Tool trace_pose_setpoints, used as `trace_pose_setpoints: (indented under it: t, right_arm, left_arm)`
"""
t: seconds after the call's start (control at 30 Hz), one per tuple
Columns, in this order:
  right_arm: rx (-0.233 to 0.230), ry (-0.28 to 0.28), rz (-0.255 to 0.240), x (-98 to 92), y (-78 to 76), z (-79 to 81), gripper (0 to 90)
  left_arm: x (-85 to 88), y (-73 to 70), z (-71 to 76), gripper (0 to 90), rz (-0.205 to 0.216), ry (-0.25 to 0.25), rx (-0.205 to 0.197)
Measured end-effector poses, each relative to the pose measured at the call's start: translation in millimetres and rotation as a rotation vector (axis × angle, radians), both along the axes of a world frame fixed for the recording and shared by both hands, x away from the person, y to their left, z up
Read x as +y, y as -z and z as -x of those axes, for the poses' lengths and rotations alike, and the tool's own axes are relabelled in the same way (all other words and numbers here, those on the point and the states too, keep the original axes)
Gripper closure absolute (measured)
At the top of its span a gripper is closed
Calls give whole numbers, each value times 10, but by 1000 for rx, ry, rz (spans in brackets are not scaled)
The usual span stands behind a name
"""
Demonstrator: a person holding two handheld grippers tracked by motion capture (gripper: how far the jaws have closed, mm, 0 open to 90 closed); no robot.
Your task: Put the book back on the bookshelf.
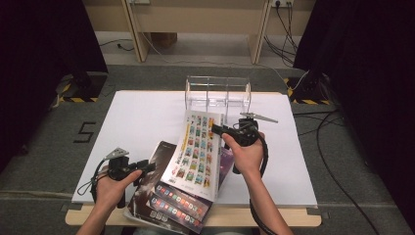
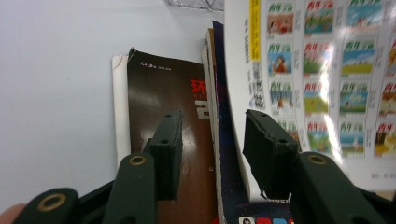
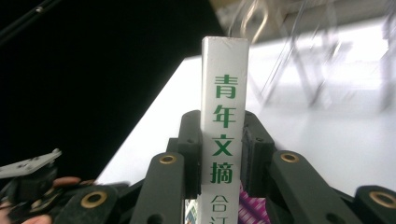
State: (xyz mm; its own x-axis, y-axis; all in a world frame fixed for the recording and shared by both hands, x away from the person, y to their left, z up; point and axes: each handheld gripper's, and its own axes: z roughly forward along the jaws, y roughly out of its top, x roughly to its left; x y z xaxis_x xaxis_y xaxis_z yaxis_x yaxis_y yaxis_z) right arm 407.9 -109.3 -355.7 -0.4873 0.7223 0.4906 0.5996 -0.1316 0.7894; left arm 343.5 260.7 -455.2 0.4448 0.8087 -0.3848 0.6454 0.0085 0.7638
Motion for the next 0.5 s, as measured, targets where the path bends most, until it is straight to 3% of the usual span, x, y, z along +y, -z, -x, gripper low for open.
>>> trace_pose_setpoints:
  t: [0.03, 0.07, 0.1, 0.2, 0.5]
  right_arm:
    - [0, 0, 0, 0, 0, 0, 741]
    - [-52, 30, 31, -31, -87, 33, 742]
    - [-52, 30, 31, -31, -87, 33, 742]
    - [-125, 93, 73, -124, -236, 75, 743]
    - [-228, 221, 151, -407, -575, 41, 743]
  left_arm:
    - [0, 0, 0, 561, 0, 0, 0]
    - [-15, 15, 0, 560, -1, 4, 3]
    - [-15, 15, 0, 560, -1, 4, 3]
    - [-27, 40, -3, 558, -4, 9, 6]
    - [-23, 67, -6, 558, -3, 3, 13]
